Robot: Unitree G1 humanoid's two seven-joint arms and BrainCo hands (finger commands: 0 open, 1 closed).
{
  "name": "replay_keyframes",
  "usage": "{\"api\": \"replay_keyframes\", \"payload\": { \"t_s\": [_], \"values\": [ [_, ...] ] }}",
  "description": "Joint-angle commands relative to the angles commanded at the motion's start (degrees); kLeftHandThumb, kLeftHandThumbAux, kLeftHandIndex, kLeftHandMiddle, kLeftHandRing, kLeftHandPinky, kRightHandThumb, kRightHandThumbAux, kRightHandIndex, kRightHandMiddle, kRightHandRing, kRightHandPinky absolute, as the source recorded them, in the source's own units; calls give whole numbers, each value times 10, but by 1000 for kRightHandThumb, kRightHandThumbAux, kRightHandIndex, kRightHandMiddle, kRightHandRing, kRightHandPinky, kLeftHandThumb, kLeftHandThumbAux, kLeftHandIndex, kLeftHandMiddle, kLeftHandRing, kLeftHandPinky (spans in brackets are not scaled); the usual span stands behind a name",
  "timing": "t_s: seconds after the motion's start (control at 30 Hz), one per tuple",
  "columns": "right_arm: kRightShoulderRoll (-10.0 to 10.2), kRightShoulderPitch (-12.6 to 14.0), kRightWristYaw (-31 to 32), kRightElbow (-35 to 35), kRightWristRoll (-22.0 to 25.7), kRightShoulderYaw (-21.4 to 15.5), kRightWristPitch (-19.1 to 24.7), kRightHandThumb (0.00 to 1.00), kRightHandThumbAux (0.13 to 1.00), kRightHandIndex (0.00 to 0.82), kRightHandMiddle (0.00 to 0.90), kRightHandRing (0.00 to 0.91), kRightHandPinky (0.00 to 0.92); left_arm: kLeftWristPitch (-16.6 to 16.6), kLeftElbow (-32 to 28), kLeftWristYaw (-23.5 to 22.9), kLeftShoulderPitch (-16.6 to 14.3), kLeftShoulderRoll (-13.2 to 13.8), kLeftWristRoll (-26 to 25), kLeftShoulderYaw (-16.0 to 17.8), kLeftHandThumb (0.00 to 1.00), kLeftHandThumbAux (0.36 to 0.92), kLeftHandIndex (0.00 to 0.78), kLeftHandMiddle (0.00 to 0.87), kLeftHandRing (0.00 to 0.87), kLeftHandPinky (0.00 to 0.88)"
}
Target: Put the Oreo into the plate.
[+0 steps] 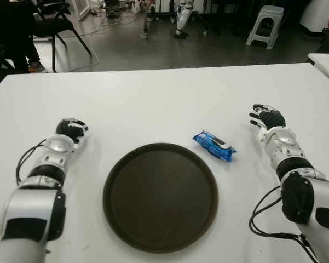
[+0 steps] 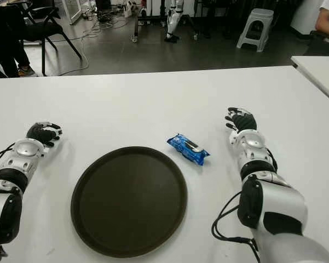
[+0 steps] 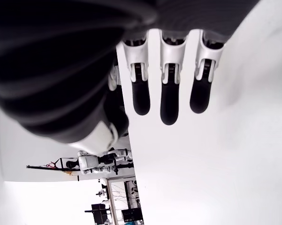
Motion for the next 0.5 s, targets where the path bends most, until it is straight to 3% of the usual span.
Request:
{"api": "replay_keyframes", "payload": {
  "t_s": [0.17, 0.5],
  "values": [
    [1, 0, 1, 0, 5, -5, -1, 683, 734, 397, 241, 259, 269, -3, 1, 1, 1, 0, 0, 1, 676, 724, 398, 115, 168, 245],
    [1, 1, 0, 0, 1, -3, -4, 679, 734, 397, 236, 261, 263, 2, 1, 1, 0, 0, 5, -1, 671, 725, 398, 83, 135, 190]
  ]
}}
